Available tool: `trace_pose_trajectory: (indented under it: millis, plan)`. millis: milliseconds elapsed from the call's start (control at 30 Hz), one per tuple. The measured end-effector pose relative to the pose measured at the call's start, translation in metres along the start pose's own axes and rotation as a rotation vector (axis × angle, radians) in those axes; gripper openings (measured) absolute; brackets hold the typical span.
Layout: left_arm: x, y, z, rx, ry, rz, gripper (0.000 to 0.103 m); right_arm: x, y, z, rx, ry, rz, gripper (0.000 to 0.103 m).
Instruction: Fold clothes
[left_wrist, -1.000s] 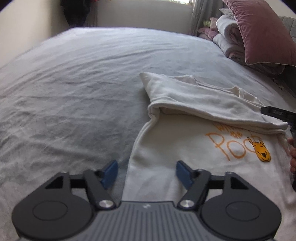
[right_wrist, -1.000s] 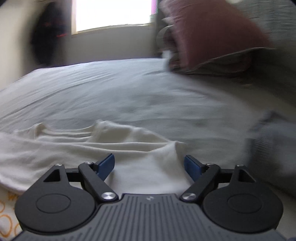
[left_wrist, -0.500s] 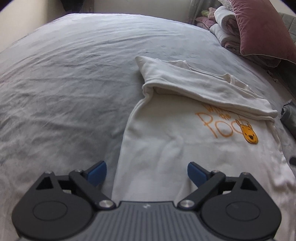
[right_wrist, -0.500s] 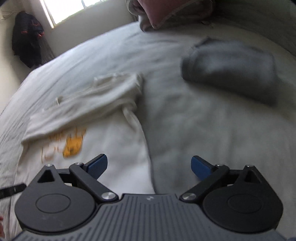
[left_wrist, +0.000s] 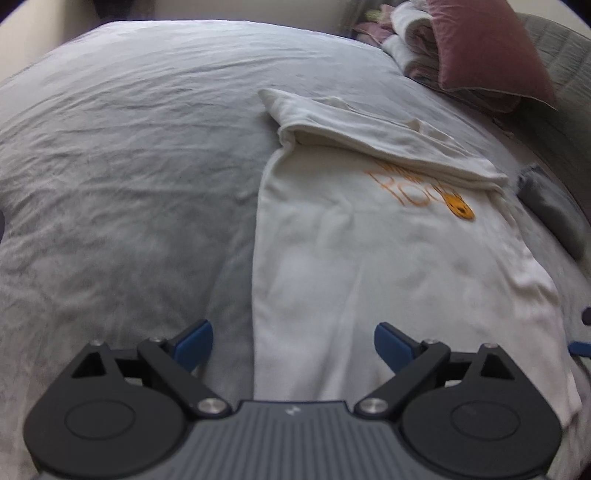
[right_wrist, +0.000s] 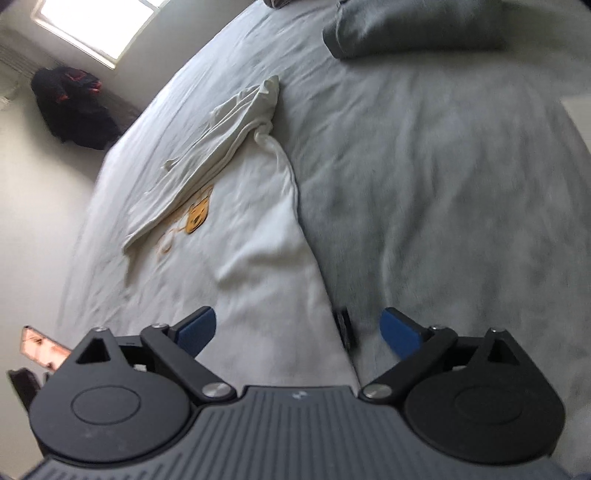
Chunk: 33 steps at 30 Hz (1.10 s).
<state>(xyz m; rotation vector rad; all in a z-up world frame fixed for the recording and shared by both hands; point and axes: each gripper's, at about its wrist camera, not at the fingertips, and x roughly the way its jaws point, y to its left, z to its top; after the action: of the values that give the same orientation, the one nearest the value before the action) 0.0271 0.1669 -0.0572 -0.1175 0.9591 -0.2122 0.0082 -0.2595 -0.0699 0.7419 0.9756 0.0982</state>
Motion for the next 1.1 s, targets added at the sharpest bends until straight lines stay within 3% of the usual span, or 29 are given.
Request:
trace_pose_trajectory:
  millis: [100, 300, 367, 433, 567, 667, 733, 767, 833, 867, 933, 1100]
  plan:
    - [-0.006, 0.004, -0.007, 0.036, 0.026, -0.045, 0.094, -0.007, -0.011, -0.003, -0.007, 0.024, 0.047, 0.084]
    - [-0.022, 0.020, -0.023, 0.071, 0.092, -0.185, 0.092, -0.024, -0.030, -0.017, -0.022, 0.107, 0.159, 0.078]
    - [-0.026, 0.028, -0.027, 0.067, 0.101, -0.229, 0.084, -0.026, -0.032, -0.022, -0.044, 0.142, 0.190, 0.076]
    - [-0.029, 0.039, -0.029, 0.039, 0.105, -0.273, 0.068, -0.024, -0.034, -0.026, -0.068, 0.170, 0.220, 0.072]
    - [-0.029, 0.060, -0.036, -0.030, 0.129, -0.407, 0.061, -0.020, -0.036, -0.030, -0.098, 0.199, 0.268, 0.069]
    - [-0.028, 0.061, -0.046, 0.003, 0.152, -0.521, 0.061, -0.016, -0.036, -0.032, -0.116, 0.210, 0.301, 0.069]
    - [-0.028, 0.059, -0.051, 0.028, 0.143, -0.541, 0.059, -0.014, -0.033, -0.035, -0.149, 0.208, 0.316, 0.068]
    - [-0.029, 0.060, -0.052, 0.025, 0.142, -0.542, 0.056, -0.014, -0.030, -0.038, -0.168, 0.211, 0.321, 0.063]
    - [-0.027, 0.064, -0.052, -0.005, 0.153, -0.542, 0.030, -0.010, -0.028, -0.041, -0.177, 0.232, 0.314, 0.039]
    - [-0.025, 0.067, -0.052, -0.030, 0.166, -0.546, 0.019, -0.007, -0.031, -0.041, -0.165, 0.254, 0.312, 0.021]
    - [-0.019, 0.073, -0.054, -0.095, 0.207, -0.603, 0.010, -0.005, -0.036, -0.040, -0.143, 0.271, 0.315, 0.017]
    - [-0.023, 0.075, -0.052, -0.131, 0.174, -0.659, 0.009, -0.022, -0.025, -0.031, -0.190, 0.237, 0.349, 0.015]
